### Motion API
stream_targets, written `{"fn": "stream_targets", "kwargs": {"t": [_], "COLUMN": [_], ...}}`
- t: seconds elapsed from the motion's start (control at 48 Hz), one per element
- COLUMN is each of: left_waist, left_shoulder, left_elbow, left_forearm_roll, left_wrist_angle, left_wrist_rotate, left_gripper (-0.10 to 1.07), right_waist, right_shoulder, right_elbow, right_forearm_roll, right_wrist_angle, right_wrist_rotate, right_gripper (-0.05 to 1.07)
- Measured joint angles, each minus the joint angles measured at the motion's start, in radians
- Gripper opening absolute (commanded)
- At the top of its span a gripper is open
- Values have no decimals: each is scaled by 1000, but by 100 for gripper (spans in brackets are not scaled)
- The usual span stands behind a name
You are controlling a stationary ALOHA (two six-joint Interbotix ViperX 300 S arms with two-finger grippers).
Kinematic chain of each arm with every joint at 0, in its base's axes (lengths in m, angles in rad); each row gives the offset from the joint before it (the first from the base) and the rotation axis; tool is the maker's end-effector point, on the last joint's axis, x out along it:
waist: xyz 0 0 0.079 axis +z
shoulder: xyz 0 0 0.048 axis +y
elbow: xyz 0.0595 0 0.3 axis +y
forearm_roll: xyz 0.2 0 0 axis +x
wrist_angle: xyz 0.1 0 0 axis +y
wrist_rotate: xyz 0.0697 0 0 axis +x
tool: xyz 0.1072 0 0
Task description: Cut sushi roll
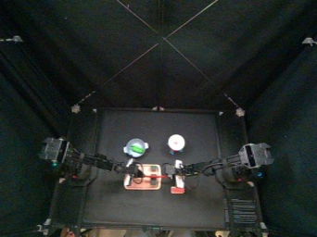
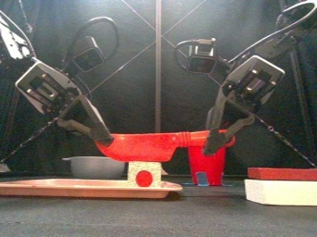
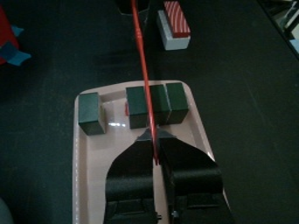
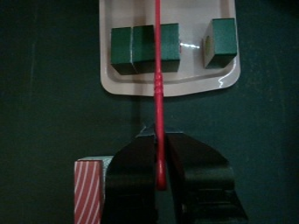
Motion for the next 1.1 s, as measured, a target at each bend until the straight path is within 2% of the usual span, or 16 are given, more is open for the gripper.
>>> {"fn": "stream_targets", "kwargs": {"t": [0.521,1.104], "left_waist": [2,2], "left_shoulder": [8,95], "left_elbow": [-2,-17], "left_forearm_roll": [0,-3], "left_wrist_angle": [-3,-6], "left_wrist_rotate": [0,-5], "left_gripper": [30,30], "right_waist": [-2,-2], "right_shoulder": [9,100], "right_elbow": [-2,-6], "right_forearm_roll": [0,29], "right_wrist_angle": [-3,-15], "right_wrist_rotate": [2,2], "right_gripper": [35,36]}}
